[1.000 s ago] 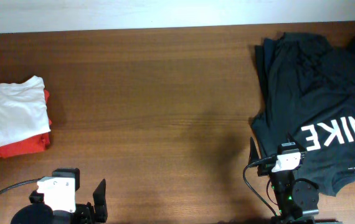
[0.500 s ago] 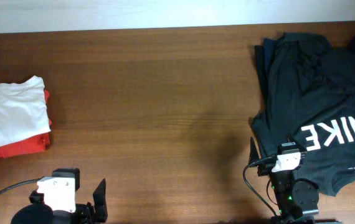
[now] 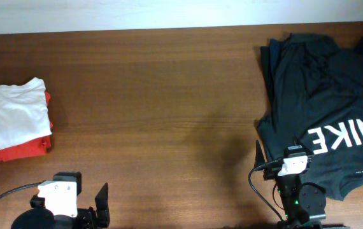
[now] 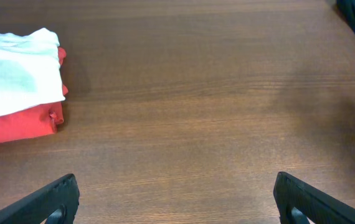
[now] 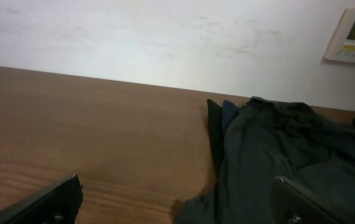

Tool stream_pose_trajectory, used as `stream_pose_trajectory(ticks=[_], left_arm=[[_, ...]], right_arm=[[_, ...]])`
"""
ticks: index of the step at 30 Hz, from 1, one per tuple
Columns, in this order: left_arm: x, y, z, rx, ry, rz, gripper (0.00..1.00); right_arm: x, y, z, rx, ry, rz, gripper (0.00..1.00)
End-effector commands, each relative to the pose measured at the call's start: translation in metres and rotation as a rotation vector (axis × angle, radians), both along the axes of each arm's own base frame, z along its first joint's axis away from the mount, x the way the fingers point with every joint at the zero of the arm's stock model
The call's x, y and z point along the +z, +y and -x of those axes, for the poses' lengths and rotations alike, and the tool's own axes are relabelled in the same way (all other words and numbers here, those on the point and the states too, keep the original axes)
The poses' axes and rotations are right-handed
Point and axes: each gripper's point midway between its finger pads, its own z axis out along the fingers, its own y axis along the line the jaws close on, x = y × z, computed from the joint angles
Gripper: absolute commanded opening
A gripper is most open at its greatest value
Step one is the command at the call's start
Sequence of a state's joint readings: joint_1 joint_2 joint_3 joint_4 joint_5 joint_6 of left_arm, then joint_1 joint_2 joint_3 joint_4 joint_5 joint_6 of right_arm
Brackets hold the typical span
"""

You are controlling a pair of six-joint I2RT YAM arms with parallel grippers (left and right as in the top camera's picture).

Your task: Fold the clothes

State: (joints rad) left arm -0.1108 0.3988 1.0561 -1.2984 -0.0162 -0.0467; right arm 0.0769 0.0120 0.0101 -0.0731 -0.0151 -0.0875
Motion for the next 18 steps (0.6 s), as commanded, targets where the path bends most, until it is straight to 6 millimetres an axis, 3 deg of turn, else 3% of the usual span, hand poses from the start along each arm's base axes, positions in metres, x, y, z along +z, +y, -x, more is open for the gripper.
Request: stream_pose_trajectory(ticks=[1, 4, 9, 14, 18], left_arm=[[-0.002, 0.002, -0.001, 0.015, -0.003, -0.002, 0.99], [-0.004, 0.003, -0.006, 0.023, -0.008, -0.008, 0.99], [-0.016, 0.003, -0.035, 0.02, -0.065, -0.032, 0.99], [-0.012, -0.001, -0.065, -0.03, -0.286, -0.095, 0.99], [-0.009, -0.001, -0.074, -0.017, -0.465, -0.085, 0.99]], right_arm=[[-0.002, -0.001, 0.0, -0.01, 0.002, 0.007, 0.99], [-0.002, -0.001, 0.0, -0.01, 0.002, 0.008, 0.99], [-0.002, -0.001, 0.0, -0.01, 0.002, 0.008, 0.99], [-0.002, -0.001, 0.0, -0.01, 0.002, 0.008, 0.98], [-0.002, -0.001, 0.0, -0.01, 0.002, 0.007, 0.99]])
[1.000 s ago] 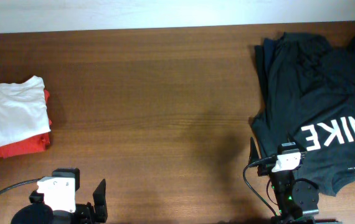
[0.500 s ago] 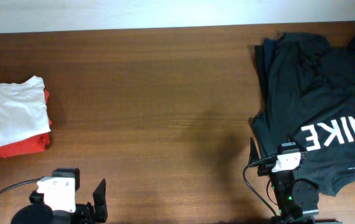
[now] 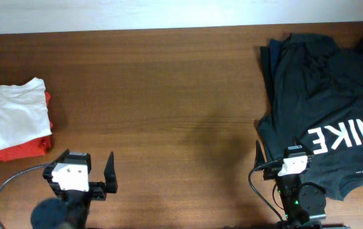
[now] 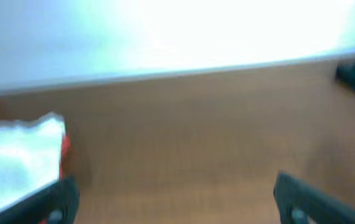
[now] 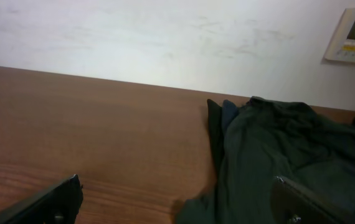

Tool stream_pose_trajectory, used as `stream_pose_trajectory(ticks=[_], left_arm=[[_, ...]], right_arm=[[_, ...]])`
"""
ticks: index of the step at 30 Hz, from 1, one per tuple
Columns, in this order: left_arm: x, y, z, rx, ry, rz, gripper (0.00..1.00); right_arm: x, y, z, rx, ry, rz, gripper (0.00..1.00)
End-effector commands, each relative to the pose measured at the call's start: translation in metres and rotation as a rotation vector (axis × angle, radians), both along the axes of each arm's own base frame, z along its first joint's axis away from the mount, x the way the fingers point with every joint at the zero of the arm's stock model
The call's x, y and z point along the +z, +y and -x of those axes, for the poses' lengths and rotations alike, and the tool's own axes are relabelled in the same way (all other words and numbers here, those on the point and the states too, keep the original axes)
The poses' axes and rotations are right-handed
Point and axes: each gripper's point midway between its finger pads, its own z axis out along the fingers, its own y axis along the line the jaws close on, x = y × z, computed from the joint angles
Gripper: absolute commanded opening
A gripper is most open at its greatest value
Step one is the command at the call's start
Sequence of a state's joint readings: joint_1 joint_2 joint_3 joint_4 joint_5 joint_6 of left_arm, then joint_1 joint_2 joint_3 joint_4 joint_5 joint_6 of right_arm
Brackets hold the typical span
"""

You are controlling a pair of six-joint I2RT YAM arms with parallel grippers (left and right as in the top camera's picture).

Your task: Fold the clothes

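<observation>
A heap of dark shirts (image 3: 325, 102), the top one printed NIKE, lies crumpled at the right side of the table; it also fills the right of the right wrist view as dark cloth (image 5: 277, 162). My right gripper (image 5: 177, 202) sits open at the near edge, its fingers wide apart beside the heap's left hem. My left gripper (image 4: 176, 199) is open over bare wood at the near left, nothing between its fingers. A folded white shirt (image 3: 17, 111) lies on a folded red one (image 3: 16, 147) at the far left.
The wooden table (image 3: 169, 95) stretches between the folded stack and the dark heap. A white wall (image 5: 134, 37) with a thermostat panel (image 5: 350, 36) stands behind the table's far edge. The left wrist view is blurred.
My left arm has come forward and up from the near edge, and its camera now looks more level, taking in the wall. The right arm and the clothes have not moved.
</observation>
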State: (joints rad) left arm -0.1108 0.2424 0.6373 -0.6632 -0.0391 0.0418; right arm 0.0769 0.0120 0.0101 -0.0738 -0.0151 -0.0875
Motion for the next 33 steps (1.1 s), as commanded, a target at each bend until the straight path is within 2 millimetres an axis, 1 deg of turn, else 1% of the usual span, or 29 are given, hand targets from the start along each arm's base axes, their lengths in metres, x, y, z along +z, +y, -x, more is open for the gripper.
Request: stream_pose_trajectory(ticks=[1, 5, 7, 10, 12, 15, 16, 19, 21, 23, 25, 26, 27, 33], left_arm=[[-0.004, 0.004, -0.003, 0.013, -0.12, -0.033, 0.99], [-0.002, 0.008, -0.008, 0.029, -0.252, -0.07, 0.99], [-0.005, 0.009, -0.012, 0.039, -0.308, -0.065, 0.99], [-0.011, 0.005, -0.024, 0.021, -0.38, -0.058, 0.99], [-0.01, 0.003, -0.03, 0.016, -0.465, -0.073, 0.99], [-0.013, 0.003, -0.032, 0.021, -0.563, -0.095, 0.99], [-0.016, 0.002, -0.033, 0.013, -0.567, -0.097, 0.99], [-0.023, 0.003, -0.035, 0.014, -0.534, -0.146, 0.99], [-0.037, 0.003, -0.038, 0.008, -0.476, -0.161, 0.99], [-0.06, 0.001, -0.042, -0.009, -0.384, -0.163, 0.99], [-0.091, 0.0, -0.043, -0.019, -0.258, -0.138, 0.99], [-0.102, 0.0, -0.042, -0.02, -0.21, -0.125, 0.99], [-0.105, 0.001, -0.042, -0.014, -0.196, -0.117, 0.99], [-0.105, 0.002, -0.042, -0.009, -0.195, -0.119, 0.99]], right_arm=[[-0.002, -0.001, 0.0, -0.01, 0.002, 0.007, 0.99], [-0.002, -0.001, 0.0, -0.01, 0.002, 0.008, 0.99], [-0.002, -0.001, 0.0, -0.01, 0.002, 0.008, 0.99], [-0.002, -0.001, 0.0, -0.01, 0.002, 0.008, 0.99], [-0.002, -0.001, 0.0, -0.01, 0.001, 0.007, 0.99], [-0.002, -0.001, 0.0, -0.01, 0.001, 0.007, 0.98], [-0.002, -0.001, 0.0, -0.01, 0.001, 0.007, 0.99], [-0.002, -0.001, 0.0, -0.01, 0.002, 0.008, 0.99], [-0.002, -0.001, 0.0, -0.01, 0.001, 0.007, 0.99], [-0.002, -0.001, 0.0, -0.01, 0.001, 0.007, 0.99], [-0.002, -0.001, 0.0, -0.01, 0.002, 0.008, 0.99], [-0.002, -0.001, 0.0, -0.01, 0.002, 0.008, 0.99], [-0.002, -0.001, 0.0, -0.01, 0.001, 0.007, 0.99], [-0.002, -0.001, 0.0, -0.01, 0.001, 0.007, 0.99]])
